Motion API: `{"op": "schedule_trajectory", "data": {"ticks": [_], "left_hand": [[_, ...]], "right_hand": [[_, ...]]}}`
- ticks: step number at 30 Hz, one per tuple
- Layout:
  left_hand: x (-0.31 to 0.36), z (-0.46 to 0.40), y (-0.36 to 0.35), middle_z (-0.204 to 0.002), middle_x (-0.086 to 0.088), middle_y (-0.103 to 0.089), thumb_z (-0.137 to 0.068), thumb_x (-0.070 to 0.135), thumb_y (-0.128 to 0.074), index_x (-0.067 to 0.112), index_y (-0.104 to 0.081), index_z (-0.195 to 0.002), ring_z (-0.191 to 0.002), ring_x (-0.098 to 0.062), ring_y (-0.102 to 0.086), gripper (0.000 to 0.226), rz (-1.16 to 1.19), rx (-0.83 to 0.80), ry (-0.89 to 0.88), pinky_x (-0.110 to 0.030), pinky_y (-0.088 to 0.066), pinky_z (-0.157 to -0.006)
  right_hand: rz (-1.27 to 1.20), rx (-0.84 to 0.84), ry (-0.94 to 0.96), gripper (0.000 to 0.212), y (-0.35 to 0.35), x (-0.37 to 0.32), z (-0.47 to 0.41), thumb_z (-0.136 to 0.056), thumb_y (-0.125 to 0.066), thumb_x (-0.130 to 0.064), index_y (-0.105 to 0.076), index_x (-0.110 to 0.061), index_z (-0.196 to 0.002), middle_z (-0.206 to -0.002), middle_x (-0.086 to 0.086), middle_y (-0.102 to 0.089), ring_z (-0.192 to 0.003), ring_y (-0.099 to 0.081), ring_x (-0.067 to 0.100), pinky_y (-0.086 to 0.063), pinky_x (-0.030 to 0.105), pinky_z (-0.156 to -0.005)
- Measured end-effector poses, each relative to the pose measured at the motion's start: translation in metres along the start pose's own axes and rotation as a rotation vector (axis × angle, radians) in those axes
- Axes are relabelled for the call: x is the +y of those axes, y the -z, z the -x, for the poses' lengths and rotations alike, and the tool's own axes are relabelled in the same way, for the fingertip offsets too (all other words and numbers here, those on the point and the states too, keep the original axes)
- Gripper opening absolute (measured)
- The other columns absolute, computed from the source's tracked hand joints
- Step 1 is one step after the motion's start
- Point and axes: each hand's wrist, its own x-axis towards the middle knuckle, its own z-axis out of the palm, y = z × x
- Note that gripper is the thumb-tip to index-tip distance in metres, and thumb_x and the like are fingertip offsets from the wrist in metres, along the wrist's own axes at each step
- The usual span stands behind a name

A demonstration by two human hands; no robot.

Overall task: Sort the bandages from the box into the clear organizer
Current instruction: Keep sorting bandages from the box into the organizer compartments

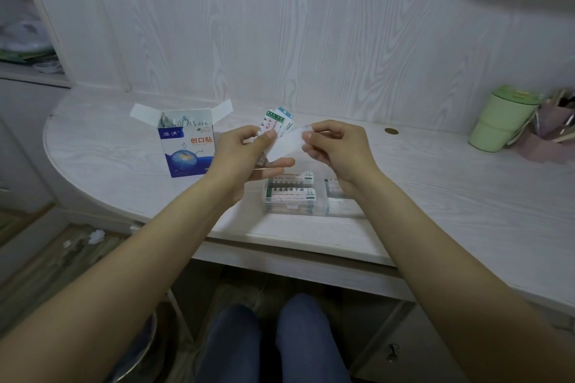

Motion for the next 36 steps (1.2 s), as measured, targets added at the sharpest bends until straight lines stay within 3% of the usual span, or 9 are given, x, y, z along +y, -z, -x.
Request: {"op": "schedule_trajectory", "data": {"ticks": [3, 6, 10, 12, 16, 24, 29, 32, 36], "left_hand": [[0.001, -0.002, 0.008, -0.089, -0.008, -0.068, -0.094, 0.014, -0.057, 0.008, -0.061, -0.1, -0.068, -0.022, -0.072, 0.01, -0.009, 0.054, -0.012, -0.024, -0.057, -0.052], [-0.001, -0.004, 0.015, -0.082, -0.008, -0.071, -0.093, 0.011, -0.058, 0.011, -0.061, -0.095, -0.064, -0.018, -0.072, 0.004, -0.021, 0.08, -0.023, -0.025, -0.058, -0.054], [-0.005, -0.007, 0.02, -0.085, -0.009, -0.071, -0.092, 0.009, -0.059, 0.01, -0.061, -0.097, -0.066, -0.018, -0.072, 0.006, -0.036, 0.1, -0.047, -0.026, -0.059, -0.057], [-0.006, -0.008, 0.02, -0.085, -0.009, -0.071, -0.092, 0.008, -0.059, 0.009, -0.06, -0.099, -0.064, -0.018, -0.072, 0.008, -0.043, 0.109, -0.053, -0.025, -0.058, -0.055], [-0.006, -0.011, 0.02, -0.084, -0.008, -0.071, -0.092, 0.009, -0.059, 0.007, -0.059, -0.104, -0.063, -0.018, -0.071, 0.012, -0.063, 0.102, -0.063, -0.025, -0.058, -0.055], [-0.006, -0.011, 0.02, -0.083, -0.007, -0.071, -0.092, 0.009, -0.058, 0.006, -0.059, -0.105, -0.063, -0.018, -0.071, 0.013, -0.066, 0.094, -0.076, -0.024, -0.058, -0.056], [-0.003, -0.009, 0.016, -0.083, -0.007, -0.071, -0.092, 0.009, -0.059, 0.007, -0.06, -0.102, -0.062, -0.018, -0.071, 0.011, -0.076, 0.052, -0.073, -0.022, -0.057, -0.054], [-0.003, -0.008, 0.015, -0.084, -0.009, -0.072, -0.09, 0.008, -0.061, 0.009, -0.062, -0.099, -0.063, -0.019, -0.072, 0.009, -0.109, 0.021, -0.078, -0.022, -0.057, -0.054], [-0.003, -0.005, 0.012, -0.089, -0.009, -0.071, -0.085, 0.004, -0.066, 0.01, -0.062, -0.096, -0.061, -0.021, -0.071, 0.013, -0.116, -0.026, -0.068, -0.022, -0.056, -0.053]], "right_hand": [[-0.235, -0.036, -0.068, 0.01, 0.005, -0.001, -0.001, -0.086, -0.063, 0.003, -0.065, 0.002, -0.076, -0.076, 0.012, -0.066, -0.069, -0.067, 0.015, -0.057, 0.018, -0.072], [-0.186, -0.039, -0.07, 0.013, 0.009, 0.002, -0.006, -0.086, -0.065, -0.005, -0.064, 0.003, -0.076, -0.075, 0.012, -0.065, -0.067, -0.066, 0.013, -0.056, 0.016, -0.071], [0.106, -0.022, -0.02, 0.011, 0.012, 0.015, -0.017, -0.081, -0.064, 0.01, -0.066, 0.0, -0.077, -0.079, 0.01, -0.064, -0.073, -0.065, 0.016, -0.057, 0.02, -0.076], [0.322, -0.01, -0.01, 0.014, 0.012, 0.025, -0.021, -0.08, -0.067, 0.007, -0.069, -0.007, -0.077, -0.079, 0.006, -0.067, -0.075, -0.066, 0.014, -0.057, 0.023, -0.078], [0.718, -0.023, 0.084, 0.012, 0.007, 0.032, -0.018, -0.081, -0.066, 0.0, -0.072, -0.01, -0.085, -0.075, -0.006, -0.062, -0.069, -0.053, -0.003, -0.038, -0.001, -0.057], [1.041, -0.15, 0.219, 0.015, -0.001, 0.036, -0.018, -0.081, -0.061, 0.001, -0.072, -0.009, -0.083, -0.076, -0.004, -0.06, -0.062, -0.048, -0.001, -0.037, 0.002, -0.056], [1.052, -0.19, 0.166, 0.013, -0.001, 0.035, -0.019, -0.079, -0.065, -0.003, -0.072, -0.012, -0.084, -0.077, -0.001, -0.066, -0.081, -0.065, 0.016, -0.055, 0.034, -0.078], [0.992, -0.145, 0.203, 0.006, -0.001, 0.03, -0.016, -0.083, -0.068, -0.013, -0.072, -0.015, -0.089, -0.084, -0.002, -0.067, -0.084, -0.063, 0.013, -0.053, 0.028, -0.076], [0.395, -0.002, 0.165, 0.022, -0.007, 0.013, -0.006, -0.089, -0.063, -0.034, -0.07, -0.013, -0.091, -0.082, -0.001, -0.07, -0.074, -0.064, 0.009, -0.05, 0.02, -0.066]]}}
